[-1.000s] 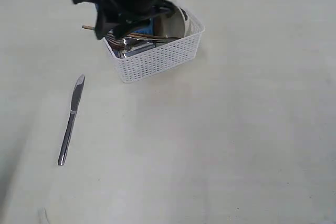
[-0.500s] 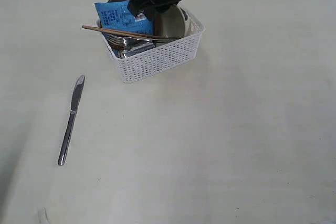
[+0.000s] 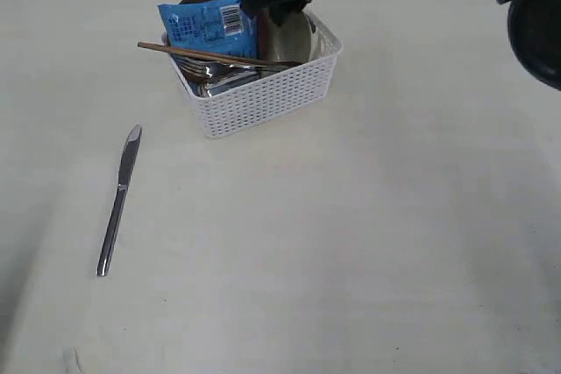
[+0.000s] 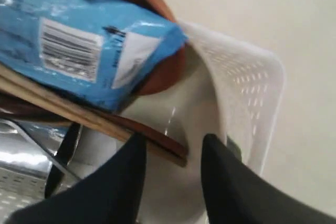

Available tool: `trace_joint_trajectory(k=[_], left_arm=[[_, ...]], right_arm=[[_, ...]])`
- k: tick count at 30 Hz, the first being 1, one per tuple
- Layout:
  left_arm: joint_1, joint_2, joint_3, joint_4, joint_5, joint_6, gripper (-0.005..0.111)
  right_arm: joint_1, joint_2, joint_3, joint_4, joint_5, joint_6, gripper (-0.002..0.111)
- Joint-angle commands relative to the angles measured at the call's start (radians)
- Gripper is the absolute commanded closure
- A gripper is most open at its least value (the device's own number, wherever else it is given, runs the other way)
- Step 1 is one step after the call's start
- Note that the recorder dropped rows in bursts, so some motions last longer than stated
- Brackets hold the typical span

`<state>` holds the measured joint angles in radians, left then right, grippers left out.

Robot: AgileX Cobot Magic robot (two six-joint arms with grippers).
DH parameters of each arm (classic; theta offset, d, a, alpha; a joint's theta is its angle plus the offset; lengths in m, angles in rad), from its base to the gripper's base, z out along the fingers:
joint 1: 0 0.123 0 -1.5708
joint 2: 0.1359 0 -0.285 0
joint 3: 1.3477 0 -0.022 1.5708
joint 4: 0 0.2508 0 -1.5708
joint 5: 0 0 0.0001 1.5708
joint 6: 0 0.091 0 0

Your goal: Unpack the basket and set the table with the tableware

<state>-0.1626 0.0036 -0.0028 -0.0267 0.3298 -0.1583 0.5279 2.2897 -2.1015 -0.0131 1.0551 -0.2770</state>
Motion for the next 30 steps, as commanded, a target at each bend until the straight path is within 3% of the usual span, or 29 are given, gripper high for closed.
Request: trace_joint_trajectory(k=[1,11,30], left_arm=[[0.001,-0.004,0.003,-0.004,-0.009,0.001,0.107],[0.001,-0.004,0.003,-0.004,-0.009,0.001,0.107],[0.001,-0.004,0.003,-0.001,-0.009,0.001,0.107]], right_arm=[[-0.082,-0.046,-0.014,-0.026,0.037,0.05,0.073],[-0.186,-0.108,-0.014,0.057,0.061,0.089,0.073],[-0.197,-0.027,0.045,0.121,0.158,0.136,0.073]])
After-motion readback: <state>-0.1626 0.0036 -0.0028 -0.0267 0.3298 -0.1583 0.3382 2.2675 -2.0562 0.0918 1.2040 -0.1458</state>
